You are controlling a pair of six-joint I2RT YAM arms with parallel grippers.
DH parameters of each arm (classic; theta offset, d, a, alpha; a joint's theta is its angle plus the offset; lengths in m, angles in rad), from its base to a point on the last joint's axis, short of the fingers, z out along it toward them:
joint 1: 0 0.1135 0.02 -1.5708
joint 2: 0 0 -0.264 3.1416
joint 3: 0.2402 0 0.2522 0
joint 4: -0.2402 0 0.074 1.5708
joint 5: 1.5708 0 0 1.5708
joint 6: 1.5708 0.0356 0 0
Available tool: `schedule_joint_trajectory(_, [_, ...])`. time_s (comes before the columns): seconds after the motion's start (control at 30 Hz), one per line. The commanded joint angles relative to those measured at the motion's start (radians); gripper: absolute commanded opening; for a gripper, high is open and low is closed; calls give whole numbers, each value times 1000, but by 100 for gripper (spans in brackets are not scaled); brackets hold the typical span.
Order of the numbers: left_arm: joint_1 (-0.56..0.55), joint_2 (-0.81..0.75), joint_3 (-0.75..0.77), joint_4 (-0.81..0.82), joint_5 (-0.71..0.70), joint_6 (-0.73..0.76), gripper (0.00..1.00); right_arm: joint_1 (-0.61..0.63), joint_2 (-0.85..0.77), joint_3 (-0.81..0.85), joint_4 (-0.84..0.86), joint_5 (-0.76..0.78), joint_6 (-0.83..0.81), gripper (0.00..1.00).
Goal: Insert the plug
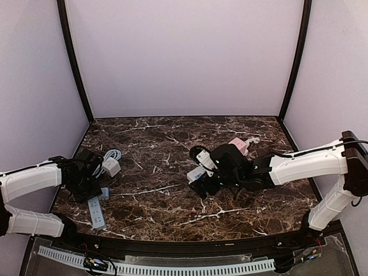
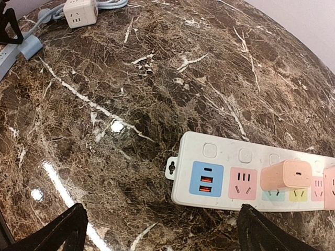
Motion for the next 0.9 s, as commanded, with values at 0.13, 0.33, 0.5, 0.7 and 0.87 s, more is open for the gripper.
schedule_joint_trajectory(0.13, [0,-50,-94,-31,128,-23,43,8,-9,-9,18,13,-3,99])
schedule_joint_trajectory(0.33, [-2,-88,-123,17,154,-23,41,8,-16,-15,18,16,-3,99])
schedule_joint_trajectory(0.5, [-3,-31,-101,65,174,23,32,7,-15,-16,18,19,-4,99])
schedule_joint_trajectory(0.7, [-37,134,2,91,162,109,30,6,-24,-22,20,21,-2,99])
schedule_joint_trajectory(0.87, [-114,250,82,130,113,121,29,0,-30,-31,21,22,-4,98])
